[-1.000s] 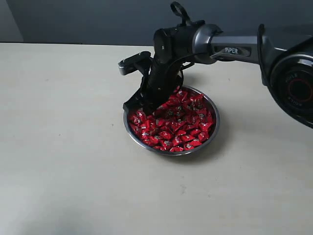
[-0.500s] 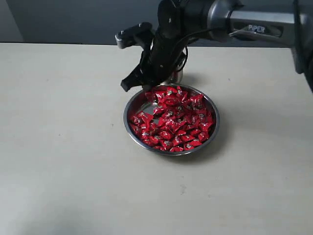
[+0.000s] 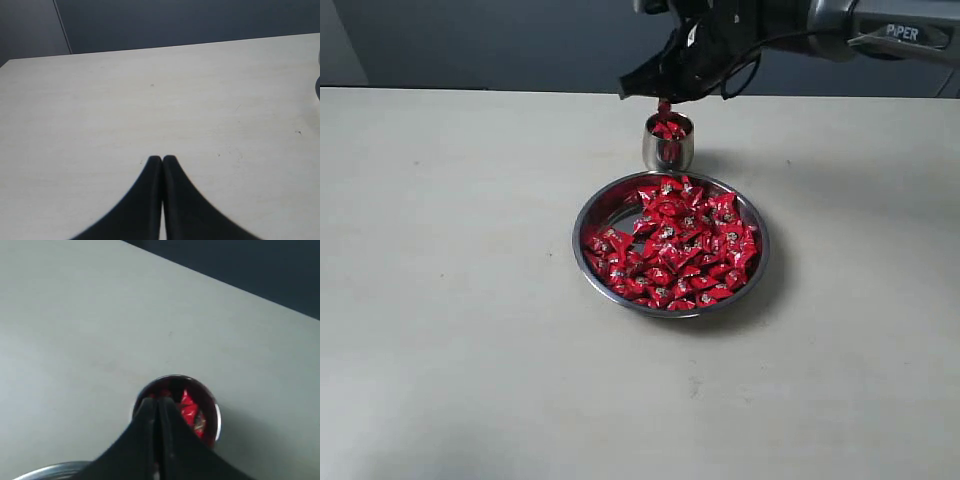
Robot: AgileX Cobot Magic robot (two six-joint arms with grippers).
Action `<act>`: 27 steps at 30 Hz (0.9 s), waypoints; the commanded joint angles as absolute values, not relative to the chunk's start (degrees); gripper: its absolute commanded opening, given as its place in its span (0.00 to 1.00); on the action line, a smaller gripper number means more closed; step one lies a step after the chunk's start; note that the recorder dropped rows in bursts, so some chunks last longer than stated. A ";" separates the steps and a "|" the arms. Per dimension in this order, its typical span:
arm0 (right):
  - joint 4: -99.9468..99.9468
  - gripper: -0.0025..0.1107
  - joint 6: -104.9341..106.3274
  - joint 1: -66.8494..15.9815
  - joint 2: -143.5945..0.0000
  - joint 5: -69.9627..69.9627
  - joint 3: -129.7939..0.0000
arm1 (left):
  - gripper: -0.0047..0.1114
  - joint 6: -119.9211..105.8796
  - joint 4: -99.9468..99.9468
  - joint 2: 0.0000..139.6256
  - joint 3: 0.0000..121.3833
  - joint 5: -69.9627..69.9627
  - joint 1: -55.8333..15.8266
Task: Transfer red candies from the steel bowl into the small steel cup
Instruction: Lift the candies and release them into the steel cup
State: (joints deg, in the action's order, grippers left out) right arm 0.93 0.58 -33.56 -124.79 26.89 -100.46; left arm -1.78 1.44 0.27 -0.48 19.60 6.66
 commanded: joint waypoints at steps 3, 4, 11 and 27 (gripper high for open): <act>2.26 0.06 0.00 -32.02 -128.60 21.50 -101.06 | 0.04 -1.68 1.55 0.00 0.00 19.30 6.20; 2.26 0.10 0.00 -32.02 -129.19 20.73 -101.03 | 0.04 -1.68 1.55 0.00 0.00 19.30 6.20; 0.76 0.42 0.00 -32.02 -129.54 20.44 -101.03 | 0.04 -1.68 1.55 0.00 0.00 19.30 6.20; 3.33 0.44 5.16 -36.49 -121.04 40.40 -98.67 | 0.04 -1.68 1.55 0.00 0.00 19.30 6.20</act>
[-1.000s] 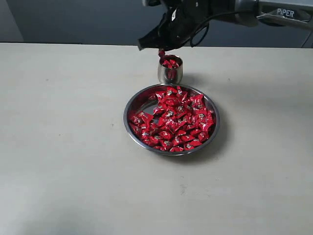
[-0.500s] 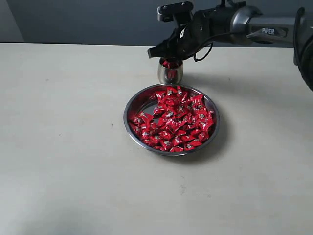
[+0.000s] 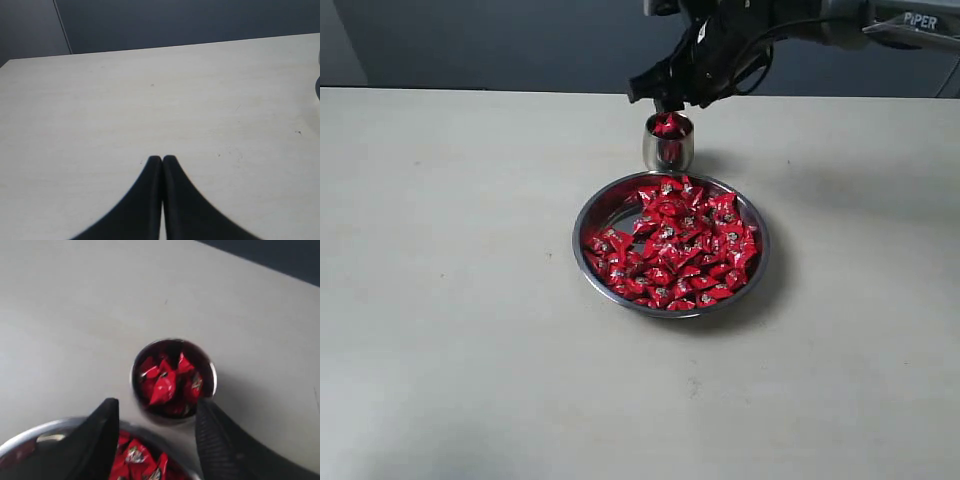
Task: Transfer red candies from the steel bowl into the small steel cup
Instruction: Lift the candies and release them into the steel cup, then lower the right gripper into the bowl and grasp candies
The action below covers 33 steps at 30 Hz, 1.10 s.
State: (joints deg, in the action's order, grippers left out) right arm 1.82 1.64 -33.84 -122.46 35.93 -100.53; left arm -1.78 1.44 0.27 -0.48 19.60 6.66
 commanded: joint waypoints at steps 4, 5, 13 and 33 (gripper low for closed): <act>8.44 0.42 11.95 -39.65 -120.90 40.47 -95.12 | 0.04 -1.68 1.55 0.00 0.00 19.30 6.20; 9.45 0.41 12.73 -40.28 -120.90 40.05 -94.17 | 0.04 -1.68 1.55 0.00 0.00 19.30 6.20; 11.71 0.20 13.55 -41.74 -122.73 36.92 -90.83 | 0.04 -1.68 1.55 0.00 0.00 19.30 6.20; 21.05 0.31 19.70 -41.74 -129.48 35.41 -90.83 | 0.04 -1.68 1.55 0.00 0.00 19.30 6.20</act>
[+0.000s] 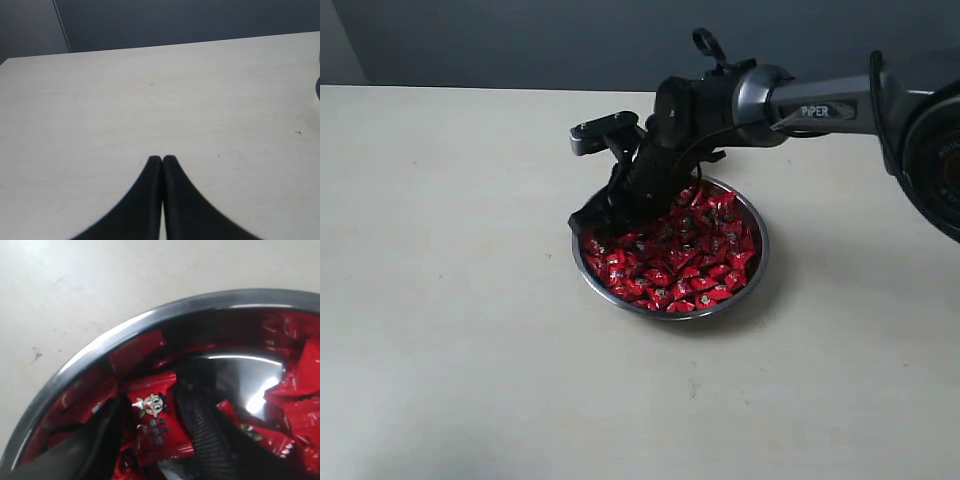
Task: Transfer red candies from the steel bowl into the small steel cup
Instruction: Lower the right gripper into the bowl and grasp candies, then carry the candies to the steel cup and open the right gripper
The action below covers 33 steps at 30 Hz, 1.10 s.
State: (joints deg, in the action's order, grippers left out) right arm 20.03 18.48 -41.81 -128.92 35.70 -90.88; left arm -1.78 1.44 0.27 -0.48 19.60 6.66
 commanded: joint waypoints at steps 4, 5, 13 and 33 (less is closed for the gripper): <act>20.92 0.02 19.57 -41.74 -129.36 35.71 -91.13 | 0.04 -1.68 1.55 0.00 0.00 19.30 6.20; 20.83 0.03 19.57 -41.74 -129.24 35.86 -91.28 | 0.04 -1.68 1.55 0.00 0.00 19.30 6.20; 17.46 0.02 17.54 -41.74 -124.53 37.31 -91.70 | 0.04 -1.68 1.55 0.00 0.00 19.30 6.20; 9.62 0.02 4.20 -30.01 -120.06 21.64 -91.70 | 0.04 -1.68 1.55 0.00 0.00 19.30 6.20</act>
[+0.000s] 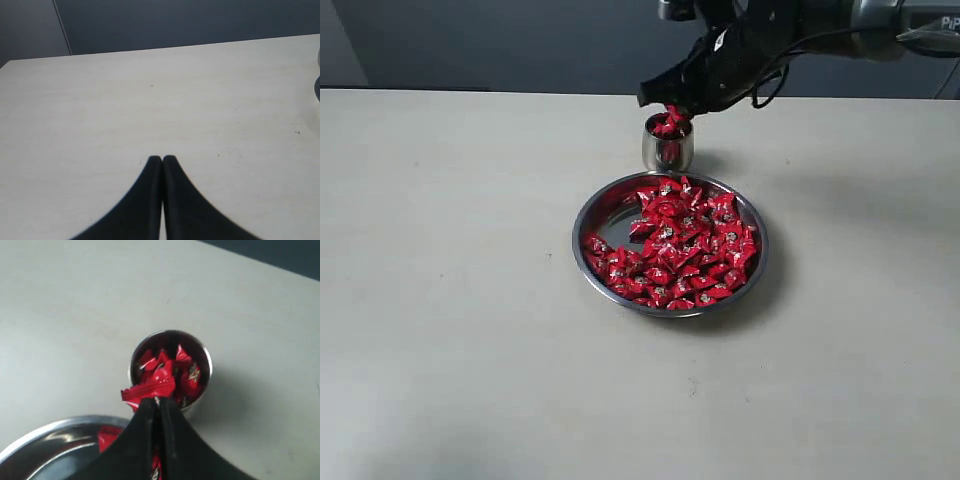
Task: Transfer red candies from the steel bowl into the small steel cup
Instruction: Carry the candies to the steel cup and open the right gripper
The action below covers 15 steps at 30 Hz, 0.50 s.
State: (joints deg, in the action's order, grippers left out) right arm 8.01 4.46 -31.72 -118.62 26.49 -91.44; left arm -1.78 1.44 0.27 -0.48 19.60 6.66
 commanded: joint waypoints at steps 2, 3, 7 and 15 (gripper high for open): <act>9.62 0.02 4.32 -29.76 -121.44 19.20 -91.70 | 0.04 -1.68 1.55 0.00 0.00 19.30 6.20; 9.50 0.02 4.32 -29.63 -122.39 17.35 -91.70 | 0.04 -1.68 1.55 0.00 0.00 19.30 6.20; 9.50 0.02 4.32 -29.63 -125.44 15.75 -93.86 | 0.04 -1.68 1.55 0.00 0.00 19.30 6.20; 9.50 0.03 4.32 -29.63 -128.59 19.09 -98.28 | 0.04 -1.68 1.55 0.00 0.00 19.30 6.20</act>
State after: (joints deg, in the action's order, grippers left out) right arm 9.55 4.24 -29.94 -128.28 18.49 -97.41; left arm -1.78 1.44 0.27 -0.48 19.60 6.66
